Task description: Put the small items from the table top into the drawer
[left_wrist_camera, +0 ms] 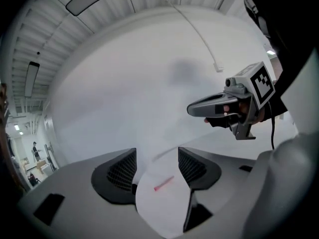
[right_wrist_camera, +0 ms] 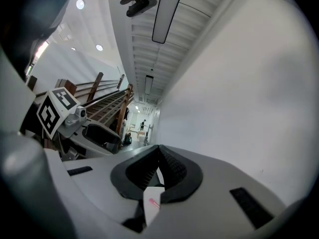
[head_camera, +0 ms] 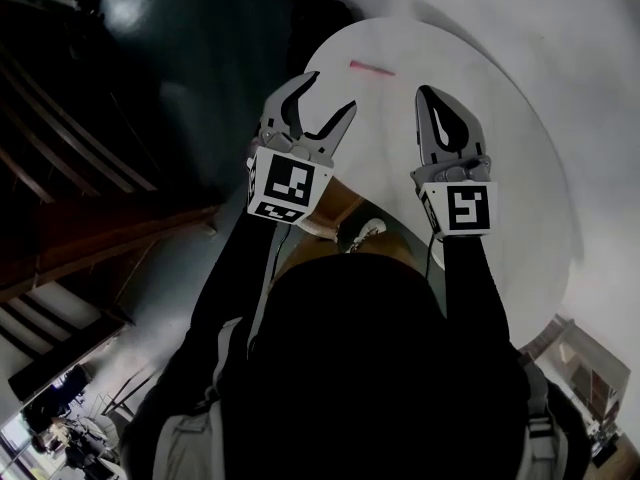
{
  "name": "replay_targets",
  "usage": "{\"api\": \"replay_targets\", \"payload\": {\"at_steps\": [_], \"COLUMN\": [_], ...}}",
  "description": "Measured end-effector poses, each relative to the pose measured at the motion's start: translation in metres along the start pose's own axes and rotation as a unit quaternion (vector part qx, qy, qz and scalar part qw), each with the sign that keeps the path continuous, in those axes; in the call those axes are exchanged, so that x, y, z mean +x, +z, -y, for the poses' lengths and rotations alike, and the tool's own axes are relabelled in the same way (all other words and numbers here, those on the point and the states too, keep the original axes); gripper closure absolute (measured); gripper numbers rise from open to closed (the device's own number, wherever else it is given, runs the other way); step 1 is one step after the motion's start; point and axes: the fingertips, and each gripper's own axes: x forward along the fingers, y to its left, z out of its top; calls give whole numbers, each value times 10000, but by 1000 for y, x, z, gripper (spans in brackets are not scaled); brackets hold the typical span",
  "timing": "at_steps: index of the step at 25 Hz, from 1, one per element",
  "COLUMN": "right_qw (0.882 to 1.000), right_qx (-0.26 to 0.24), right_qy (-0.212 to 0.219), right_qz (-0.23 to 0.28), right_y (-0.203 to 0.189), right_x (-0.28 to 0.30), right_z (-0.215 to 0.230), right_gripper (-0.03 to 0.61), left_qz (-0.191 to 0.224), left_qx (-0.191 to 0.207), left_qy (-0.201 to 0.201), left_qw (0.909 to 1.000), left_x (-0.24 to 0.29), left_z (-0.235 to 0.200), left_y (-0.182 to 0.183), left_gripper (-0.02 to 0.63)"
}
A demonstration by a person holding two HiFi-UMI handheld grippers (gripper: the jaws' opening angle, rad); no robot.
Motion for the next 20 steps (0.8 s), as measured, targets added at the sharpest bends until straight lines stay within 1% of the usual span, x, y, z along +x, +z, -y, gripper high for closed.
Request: {"api": "replay_targets", "payload": {"at_steps": [2,4,5,7,9,12,15,17,20], "right_qw": [9999,9998,9997,9991,9973,9937,9899,9854,9770], "right_qx": [38,59,72,193,261,158,233,329,327], "right_qy": [-110,-180,-216,-388,-645,-936,-1249,-1558,-1913], "right_qz": [38,25,-17,-35,-216,-598,-628,-599,-884], "right_y": [2,1,-2,-3,-12,-31,-37,-35,-45], "right_x": [1,-1,-3,-7,-17,-37,-55,-68,-97], "right_z": [4,8,11,19,29,43,57,67,77], "right_gripper": [552,552,552,552,552,552,552,552,552], "left_qz": [91,-20,-119,-332,-592,-1006,-1475,-1789,-2356], "left_qx": [-1,44,83,256,601,1072,1405,1670,2086], "left_qy": [-151,-429,-632,-1114,-1644,-2404,-3052,-3379,-3663], "left_qw": [9998,9991,9979,9929,9828,9595,9303,9088,8757], "left_x": [8,19,27,51,79,119,151,172,202], "left_z": [3,6,9,14,22,34,49,60,68], "left_y": [4,-3,-9,-20,-34,-59,-89,-112,-151], "left_gripper": [341,341,341,341,348,350,350,350,350]}}
